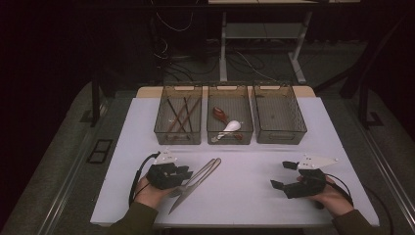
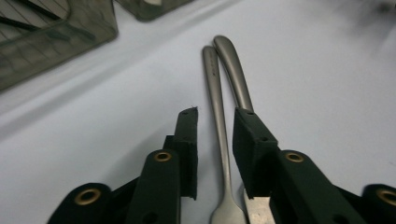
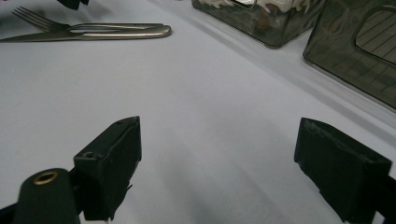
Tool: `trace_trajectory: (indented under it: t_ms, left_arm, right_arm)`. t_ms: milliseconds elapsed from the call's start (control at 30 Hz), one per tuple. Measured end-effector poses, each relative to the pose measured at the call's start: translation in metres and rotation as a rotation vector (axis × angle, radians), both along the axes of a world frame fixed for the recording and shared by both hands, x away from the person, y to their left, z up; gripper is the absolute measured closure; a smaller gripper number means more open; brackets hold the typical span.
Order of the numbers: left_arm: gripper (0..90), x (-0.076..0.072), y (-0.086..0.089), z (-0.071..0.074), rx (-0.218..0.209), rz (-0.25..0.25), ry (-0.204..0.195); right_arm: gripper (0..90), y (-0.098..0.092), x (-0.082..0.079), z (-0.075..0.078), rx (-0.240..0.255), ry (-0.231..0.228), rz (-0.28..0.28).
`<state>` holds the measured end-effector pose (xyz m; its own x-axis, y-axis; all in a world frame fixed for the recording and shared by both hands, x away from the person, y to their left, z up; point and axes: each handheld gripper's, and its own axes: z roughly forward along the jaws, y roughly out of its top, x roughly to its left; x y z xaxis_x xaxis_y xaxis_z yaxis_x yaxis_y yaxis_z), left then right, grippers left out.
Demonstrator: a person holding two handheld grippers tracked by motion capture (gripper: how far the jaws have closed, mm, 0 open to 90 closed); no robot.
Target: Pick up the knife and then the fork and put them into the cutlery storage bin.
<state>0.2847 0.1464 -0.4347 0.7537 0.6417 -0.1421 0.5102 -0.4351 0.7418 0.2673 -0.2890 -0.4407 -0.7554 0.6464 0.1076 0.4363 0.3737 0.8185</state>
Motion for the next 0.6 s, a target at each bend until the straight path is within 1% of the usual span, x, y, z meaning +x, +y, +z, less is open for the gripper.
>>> trace_trajectory:
  t_ms: [67,100,133,167,200,233,300,333,367,400,433,600]
  left_arm:
    - [74.2,0.000,-0.004,-0.002,0.011,-0.003,0.000]
    - [75.1,0.000,-0.005,-0.003,0.010,-0.005,0.011]
    - [75.5,0.001,-0.005,-0.005,-0.001,-0.006,0.028]
    - [76.3,0.001,-0.005,-0.007,0.001,-0.016,0.038]
    - [76.7,0.001,-0.006,-0.008,0.012,-0.026,0.038]
    - [77.0,0.000,-0.008,-0.009,0.025,-0.020,0.042]
    - [78.0,0.000,-0.009,-0.008,0.049,-0.018,0.030]
    - [78.5,-0.001,-0.010,-0.009,0.054,-0.015,0.028]
    - [79.1,-0.001,-0.010,-0.009,0.068,-0.018,0.028]
    - [79.6,-0.002,-0.011,-0.010,0.071,-0.022,0.030]
    - [79.7,-0.002,-0.012,-0.011,0.088,-0.034,0.029]
    - [78.7,-0.005,-0.016,-0.011,0.132,-0.049,-0.010]
  right_arm:
    - [14.6,0.000,0.000,-0.001,-0.004,0.001,0.001]
    - [14.6,0.001,0.000,-0.001,-0.006,0.002,0.002]
    - [14.6,0.001,0.000,0.000,-0.008,0.001,0.005]
    - [14.6,0.001,-0.001,0.000,-0.007,0.002,0.004]
    - [14.6,0.001,-0.001,0.000,-0.006,0.002,0.003]
    - [14.6,0.000,0.000,0.000,-0.006,0.002,0.002]
    - [14.6,0.000,0.000,0.000,-0.005,0.002,0.002]
    - [14.6,0.000,-0.001,0.000,-0.006,0.002,0.002]
    - [14.6,0.000,0.000,0.000,-0.006,0.001,0.003]
    - [14.6,0.000,0.000,0.000,-0.006,0.001,0.003]
    - [14.7,0.001,0.000,0.000,-0.007,0.002,0.003]
    - [14.6,0.001,0.000,-0.001,-0.008,0.000,0.004]
